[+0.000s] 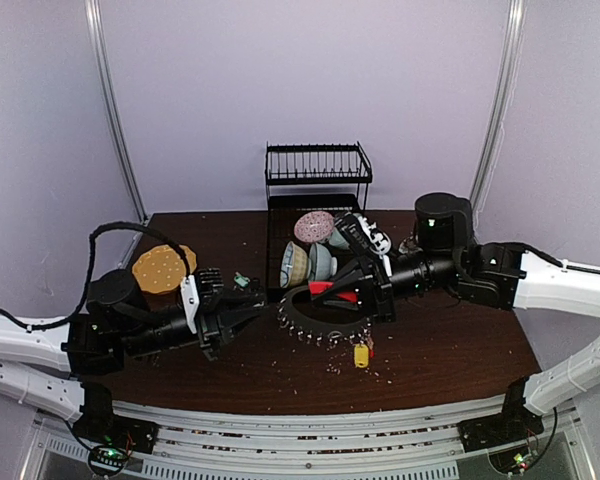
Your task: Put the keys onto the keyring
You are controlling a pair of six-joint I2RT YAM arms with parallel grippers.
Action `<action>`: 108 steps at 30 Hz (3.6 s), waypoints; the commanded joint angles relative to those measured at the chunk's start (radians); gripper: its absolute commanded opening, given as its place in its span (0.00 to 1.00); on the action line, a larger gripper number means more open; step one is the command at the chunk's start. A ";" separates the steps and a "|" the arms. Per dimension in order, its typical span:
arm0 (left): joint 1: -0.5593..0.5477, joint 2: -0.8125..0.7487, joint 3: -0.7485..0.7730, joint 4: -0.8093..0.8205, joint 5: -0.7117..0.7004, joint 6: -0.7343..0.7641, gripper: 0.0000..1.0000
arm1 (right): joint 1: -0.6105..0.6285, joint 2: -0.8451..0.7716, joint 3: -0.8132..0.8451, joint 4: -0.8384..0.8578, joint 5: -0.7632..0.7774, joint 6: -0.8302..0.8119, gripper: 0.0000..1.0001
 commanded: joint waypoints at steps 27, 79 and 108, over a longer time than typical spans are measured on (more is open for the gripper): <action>-0.016 0.109 0.074 0.101 0.021 0.046 0.25 | 0.000 -0.029 -0.014 0.045 0.004 0.003 0.00; -0.016 0.088 0.074 -0.007 -0.019 0.022 0.19 | -0.001 -0.023 0.007 -0.005 0.026 -0.030 0.00; -0.016 0.114 0.086 -0.011 -0.054 0.028 0.00 | -0.001 -0.029 0.003 -0.021 0.024 -0.038 0.00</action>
